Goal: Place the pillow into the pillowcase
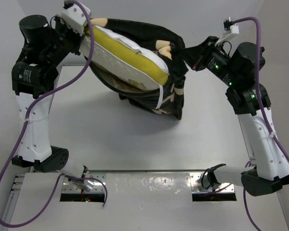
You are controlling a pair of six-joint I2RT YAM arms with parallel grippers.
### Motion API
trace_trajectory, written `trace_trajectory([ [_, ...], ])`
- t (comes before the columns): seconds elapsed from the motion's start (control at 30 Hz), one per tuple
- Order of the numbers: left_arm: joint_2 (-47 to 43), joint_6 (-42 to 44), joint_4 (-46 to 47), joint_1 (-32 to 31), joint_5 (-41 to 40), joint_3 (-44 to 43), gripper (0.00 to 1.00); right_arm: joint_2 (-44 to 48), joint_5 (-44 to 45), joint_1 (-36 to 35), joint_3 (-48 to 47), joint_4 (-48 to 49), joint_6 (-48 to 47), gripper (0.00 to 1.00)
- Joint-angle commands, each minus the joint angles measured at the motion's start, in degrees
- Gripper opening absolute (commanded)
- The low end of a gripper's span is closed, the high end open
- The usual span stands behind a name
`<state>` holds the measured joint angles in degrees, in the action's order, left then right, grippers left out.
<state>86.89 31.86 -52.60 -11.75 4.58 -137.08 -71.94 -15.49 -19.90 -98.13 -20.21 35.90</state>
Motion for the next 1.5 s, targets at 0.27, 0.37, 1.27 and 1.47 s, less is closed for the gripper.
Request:
trace_trajectory([
  [0.27,9.2,-3.3,2.9,-3.3,9.7,8.9,0.0,-8.0,-1.2,9.1,2.4,16.3,15.2,0.0],
  [0.37,13.6,-4.8,1.6,-5.3,11.4,8.0,0.0,-11.6,-2.3,13.6,0.9,15.2,17.1,0.0],
  [1.27,10.8,5.1,14.6,1.4,20.7,37.4,0.67,-9.8,-8.1,18.8,4.4,13.2,18.2,0.0],
  [1.47,9.6,6.9,10.9,5.7,26.5,36.0,0.74,-10.4,-8.2,18.8,2.7,11.9,17.8,0.0],
])
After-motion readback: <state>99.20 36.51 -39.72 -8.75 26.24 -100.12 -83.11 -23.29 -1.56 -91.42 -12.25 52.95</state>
